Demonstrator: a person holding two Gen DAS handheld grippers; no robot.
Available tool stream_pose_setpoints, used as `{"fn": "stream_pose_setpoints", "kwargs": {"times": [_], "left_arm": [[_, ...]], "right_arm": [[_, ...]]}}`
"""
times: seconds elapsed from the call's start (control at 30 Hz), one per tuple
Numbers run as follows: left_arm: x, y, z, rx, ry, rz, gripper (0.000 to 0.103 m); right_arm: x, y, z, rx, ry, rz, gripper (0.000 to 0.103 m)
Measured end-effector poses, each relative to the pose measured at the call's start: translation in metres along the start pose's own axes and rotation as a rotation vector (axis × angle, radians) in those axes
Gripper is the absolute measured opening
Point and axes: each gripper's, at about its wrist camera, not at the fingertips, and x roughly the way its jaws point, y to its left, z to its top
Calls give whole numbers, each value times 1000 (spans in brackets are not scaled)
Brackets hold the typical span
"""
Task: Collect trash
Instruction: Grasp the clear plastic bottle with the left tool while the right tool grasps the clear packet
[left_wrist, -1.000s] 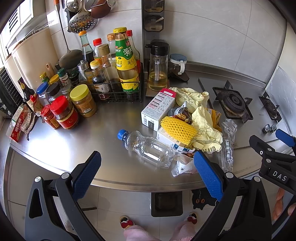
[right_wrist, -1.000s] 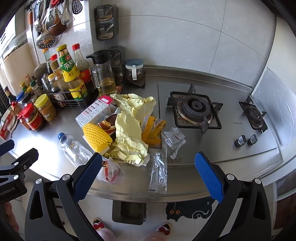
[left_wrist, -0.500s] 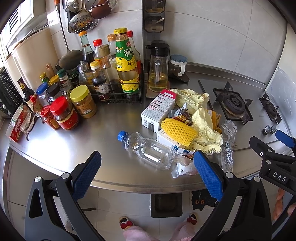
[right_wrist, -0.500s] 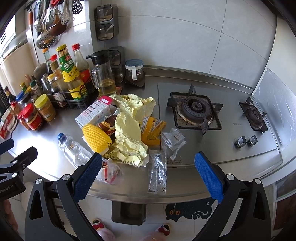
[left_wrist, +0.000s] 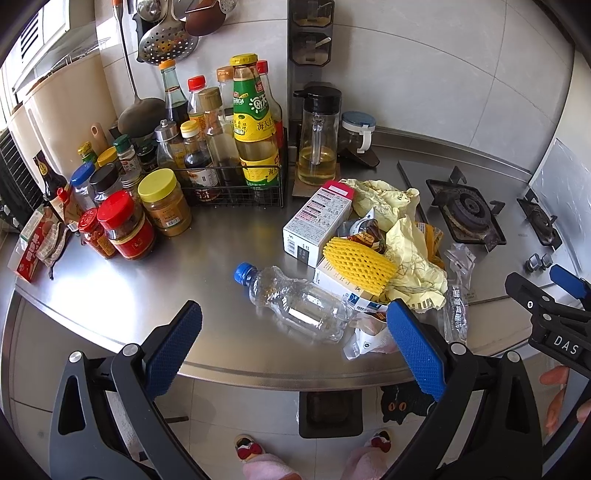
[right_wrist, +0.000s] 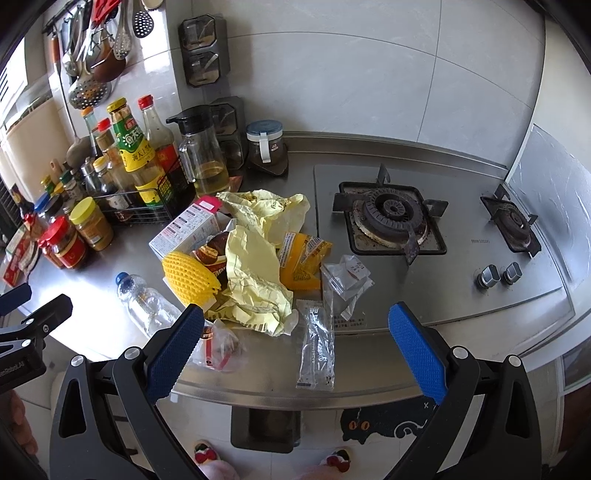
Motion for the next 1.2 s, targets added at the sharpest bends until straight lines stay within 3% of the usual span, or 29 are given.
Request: {"fn": "stream_pose_setpoints", "kwargs": {"times": [0.27,0.4,0.53,0.7,1.2], "left_arm": [[34,20,-11,-88,57,-19,95],[59,21,-16,-114,102,-22,93],[83,17,-15,-155,129,-18,88],[115,13,-13,-197,185,-3,82],[166,12,-17,-261,286,107,79]], "right_arm": [[34,-27,-20,62,84,0,99],[53,-35,-31,75,127,18,86],[74,-41,-41,72,168,35,82],[99,-41,-47,42,211,33,61],[136,-34,-59,-4,287,88,51]]}}
